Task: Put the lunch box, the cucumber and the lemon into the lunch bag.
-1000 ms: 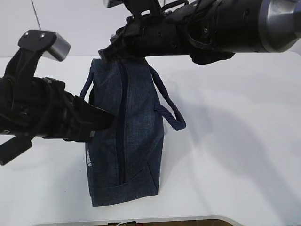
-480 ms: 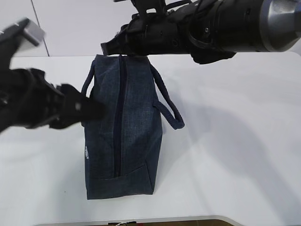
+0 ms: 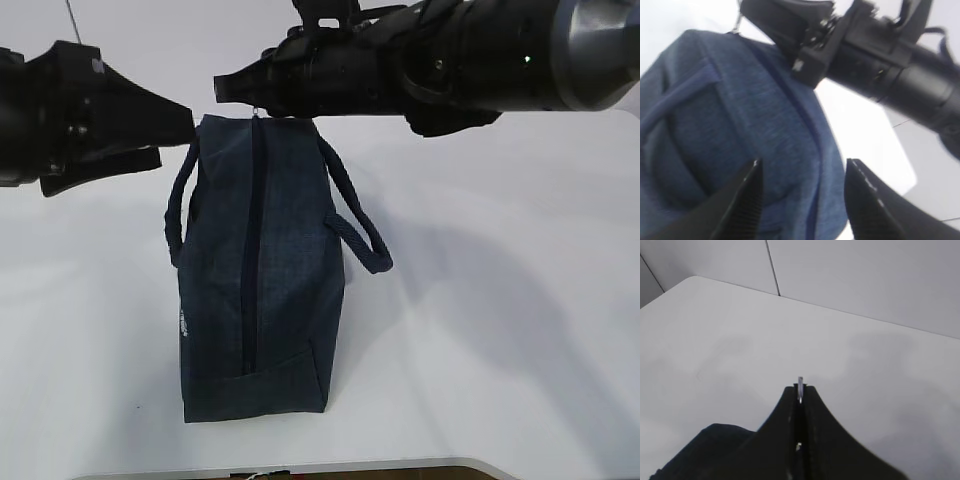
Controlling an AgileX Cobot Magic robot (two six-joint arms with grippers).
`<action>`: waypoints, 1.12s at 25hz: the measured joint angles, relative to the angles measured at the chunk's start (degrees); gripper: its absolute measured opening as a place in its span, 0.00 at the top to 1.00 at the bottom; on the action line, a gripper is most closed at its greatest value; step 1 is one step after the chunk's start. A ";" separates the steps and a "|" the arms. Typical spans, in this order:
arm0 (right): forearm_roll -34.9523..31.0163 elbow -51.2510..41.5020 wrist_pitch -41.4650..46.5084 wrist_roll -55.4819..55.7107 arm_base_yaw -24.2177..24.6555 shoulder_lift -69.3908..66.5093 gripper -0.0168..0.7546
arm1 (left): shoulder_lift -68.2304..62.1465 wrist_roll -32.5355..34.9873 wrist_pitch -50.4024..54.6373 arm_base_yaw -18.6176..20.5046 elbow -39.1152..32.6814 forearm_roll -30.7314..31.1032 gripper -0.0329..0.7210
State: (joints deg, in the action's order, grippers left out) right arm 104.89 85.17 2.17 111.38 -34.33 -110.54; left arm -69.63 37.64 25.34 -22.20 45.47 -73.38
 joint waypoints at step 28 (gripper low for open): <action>-0.10 0.00 -1.71 2.71 0.00 -0.13 0.97 | -18.91 -0.43 13.64 3.14 10.65 6.52 0.93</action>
State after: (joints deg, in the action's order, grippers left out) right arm 104.79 85.17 0.47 114.09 -34.33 -110.67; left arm -88.54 37.22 38.98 -19.06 56.12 -66.86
